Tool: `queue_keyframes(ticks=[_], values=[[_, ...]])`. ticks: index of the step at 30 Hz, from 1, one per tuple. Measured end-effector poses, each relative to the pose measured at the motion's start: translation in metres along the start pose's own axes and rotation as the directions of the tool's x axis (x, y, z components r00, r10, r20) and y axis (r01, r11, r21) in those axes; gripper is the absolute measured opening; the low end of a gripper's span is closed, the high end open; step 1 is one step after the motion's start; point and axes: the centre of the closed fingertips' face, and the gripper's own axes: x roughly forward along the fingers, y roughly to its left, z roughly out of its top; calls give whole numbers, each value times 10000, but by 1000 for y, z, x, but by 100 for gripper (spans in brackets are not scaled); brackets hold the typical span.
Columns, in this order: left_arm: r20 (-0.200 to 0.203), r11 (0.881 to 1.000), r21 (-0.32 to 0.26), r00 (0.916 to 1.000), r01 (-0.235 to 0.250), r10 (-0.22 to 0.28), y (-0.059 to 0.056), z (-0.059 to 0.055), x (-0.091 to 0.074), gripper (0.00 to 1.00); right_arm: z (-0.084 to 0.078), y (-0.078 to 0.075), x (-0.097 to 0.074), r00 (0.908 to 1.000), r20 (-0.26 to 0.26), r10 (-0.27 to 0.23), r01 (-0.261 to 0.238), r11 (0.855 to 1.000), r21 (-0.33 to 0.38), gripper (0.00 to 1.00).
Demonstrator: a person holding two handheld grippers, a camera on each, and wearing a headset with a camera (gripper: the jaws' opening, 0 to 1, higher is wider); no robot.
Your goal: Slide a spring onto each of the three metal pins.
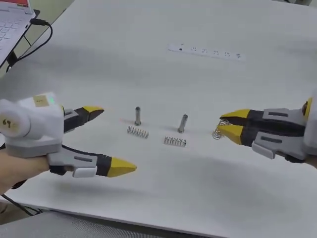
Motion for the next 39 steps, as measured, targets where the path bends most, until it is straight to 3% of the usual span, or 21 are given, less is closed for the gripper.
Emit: queue_keyframes(ticks=[10, 18, 39], values=[[184, 9992, -136, 9991, -383, 385, 7, 0, -4, 98, -11, -45, -13, 9903, -210, -1372, 1377, 9901, 267, 7], [164, 9988, -230, 9989, -434, 438, 7, -2, -5, 98, -15, -68, -13, 9802, -256, -1963, 1975, 9784, 617, 7], [90, 9967, -452, 9977, -668, 672, 10, -11, -11, 98, -41, -84, -1, 9710, -795, -2254, 2343, 9632, 1320, 7]])
